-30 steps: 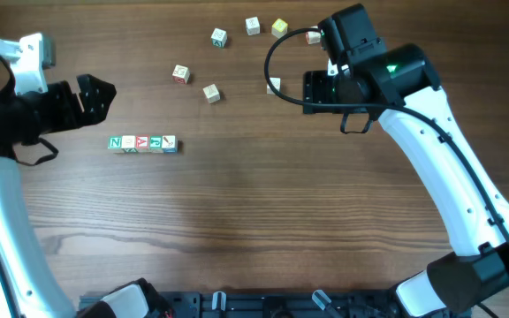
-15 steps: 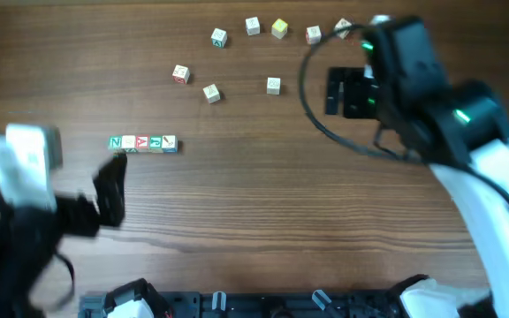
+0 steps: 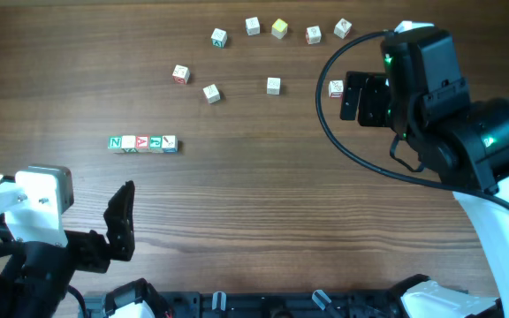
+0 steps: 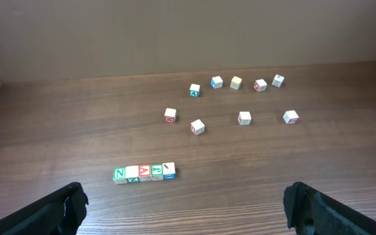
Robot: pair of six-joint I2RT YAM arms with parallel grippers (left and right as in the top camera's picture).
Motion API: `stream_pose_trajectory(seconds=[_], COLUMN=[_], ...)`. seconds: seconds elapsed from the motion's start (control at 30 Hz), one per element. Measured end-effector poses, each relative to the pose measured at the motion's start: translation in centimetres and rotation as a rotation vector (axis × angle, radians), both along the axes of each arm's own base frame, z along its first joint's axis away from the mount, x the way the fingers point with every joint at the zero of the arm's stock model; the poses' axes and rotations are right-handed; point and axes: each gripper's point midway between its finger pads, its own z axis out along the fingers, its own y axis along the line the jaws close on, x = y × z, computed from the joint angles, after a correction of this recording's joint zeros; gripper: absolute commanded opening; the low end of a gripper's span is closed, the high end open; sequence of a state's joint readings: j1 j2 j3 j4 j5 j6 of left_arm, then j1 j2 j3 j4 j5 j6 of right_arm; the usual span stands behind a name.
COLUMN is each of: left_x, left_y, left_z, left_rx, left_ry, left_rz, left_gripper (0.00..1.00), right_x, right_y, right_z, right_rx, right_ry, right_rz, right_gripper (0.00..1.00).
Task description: Form a horizontal line
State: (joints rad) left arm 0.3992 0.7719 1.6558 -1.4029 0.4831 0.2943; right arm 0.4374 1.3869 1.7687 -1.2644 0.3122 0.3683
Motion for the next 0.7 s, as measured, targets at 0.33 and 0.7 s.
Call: stream_pose_trajectory(seconds=[0.33,0.7], left_x=[0.0,0.0], left_y=[-0.01,0.0], left_z=[-0.01,-0.01], left_rx=[0.0,0.0], left_ry=[0.0,0.0], left_rz=[0.0,0.0], left_gripper=[1.0,1.0], right_x=[-0.04,-0.67], right_y=[-0.08,-0.37], right_z=[-0.04,0.35], right_rx=[-0.004,0.005], right_ry=[0.002,0.0], right_rz=[-0.002,-0.011], right_gripper=[1.0,1.0])
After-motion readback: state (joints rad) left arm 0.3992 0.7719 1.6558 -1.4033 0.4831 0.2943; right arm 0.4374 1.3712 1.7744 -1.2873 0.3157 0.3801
